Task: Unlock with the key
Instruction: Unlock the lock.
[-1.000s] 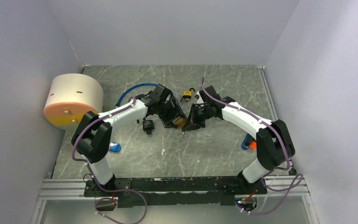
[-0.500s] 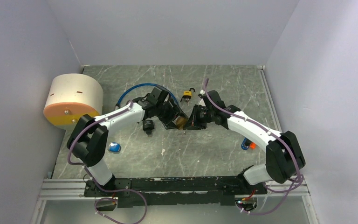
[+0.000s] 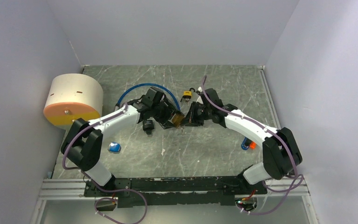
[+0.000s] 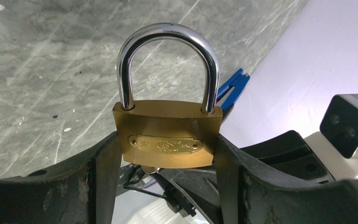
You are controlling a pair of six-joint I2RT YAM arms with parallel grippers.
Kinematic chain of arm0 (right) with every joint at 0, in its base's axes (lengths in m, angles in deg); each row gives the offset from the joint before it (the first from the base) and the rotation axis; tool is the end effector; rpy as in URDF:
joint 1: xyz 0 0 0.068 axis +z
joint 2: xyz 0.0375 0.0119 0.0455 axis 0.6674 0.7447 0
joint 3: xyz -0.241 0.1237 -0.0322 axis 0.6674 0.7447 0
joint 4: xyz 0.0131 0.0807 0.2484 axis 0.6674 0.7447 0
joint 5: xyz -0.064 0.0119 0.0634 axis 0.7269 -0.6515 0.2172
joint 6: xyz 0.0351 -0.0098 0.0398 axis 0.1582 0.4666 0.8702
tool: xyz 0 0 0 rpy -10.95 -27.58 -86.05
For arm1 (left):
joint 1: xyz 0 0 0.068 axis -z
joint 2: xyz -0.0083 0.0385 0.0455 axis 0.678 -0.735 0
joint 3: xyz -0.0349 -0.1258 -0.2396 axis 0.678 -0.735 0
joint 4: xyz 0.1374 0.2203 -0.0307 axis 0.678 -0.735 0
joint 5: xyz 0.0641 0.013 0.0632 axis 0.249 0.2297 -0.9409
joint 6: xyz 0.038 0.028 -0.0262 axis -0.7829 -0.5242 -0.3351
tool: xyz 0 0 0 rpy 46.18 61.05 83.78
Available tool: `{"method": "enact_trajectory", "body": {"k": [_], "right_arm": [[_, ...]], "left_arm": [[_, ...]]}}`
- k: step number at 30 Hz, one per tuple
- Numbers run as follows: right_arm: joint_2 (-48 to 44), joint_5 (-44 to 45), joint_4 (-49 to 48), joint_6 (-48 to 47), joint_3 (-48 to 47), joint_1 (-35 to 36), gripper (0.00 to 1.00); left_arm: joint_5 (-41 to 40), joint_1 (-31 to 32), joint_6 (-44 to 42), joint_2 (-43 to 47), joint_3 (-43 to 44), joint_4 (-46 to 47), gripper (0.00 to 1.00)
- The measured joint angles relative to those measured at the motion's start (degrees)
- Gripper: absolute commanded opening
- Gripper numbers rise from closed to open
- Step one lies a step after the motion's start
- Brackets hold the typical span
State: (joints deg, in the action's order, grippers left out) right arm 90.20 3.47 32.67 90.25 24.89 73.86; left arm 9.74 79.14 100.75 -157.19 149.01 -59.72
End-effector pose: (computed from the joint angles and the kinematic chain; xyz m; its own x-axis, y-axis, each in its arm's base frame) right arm 0.2532 0.1750 0.2345 -0.9394 0.1962 -0.2812 -0.0635 0.7064 0.7050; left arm 0.2708 -0.2138 0.2310 -0.8079 -0.5734 0.1360 -0.4909 0.5272 -0.6935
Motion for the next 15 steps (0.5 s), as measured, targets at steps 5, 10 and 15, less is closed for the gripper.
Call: {"method": "enact_trajectory", "body": {"k": [5,10,15], "right_arm": [[2.6,1.9,1.1,-3.0,-4.0,0.8,0.00],[4.4,4.9,2.1,-12.9,-7.1,2.3,0.00],[5.0,1.8,4.0,-14.0,-9.4,0.6,0.00]], "left_arm": [[-2.4,-0.6,3.9,0.7,-1.0,1.5,0.03],[-4.5,-0.8,7.3,1.0,-2.1,2.8,0.03],[-4.3,-1.0,7.7,1.0,-1.0,2.7,0.02]]}}
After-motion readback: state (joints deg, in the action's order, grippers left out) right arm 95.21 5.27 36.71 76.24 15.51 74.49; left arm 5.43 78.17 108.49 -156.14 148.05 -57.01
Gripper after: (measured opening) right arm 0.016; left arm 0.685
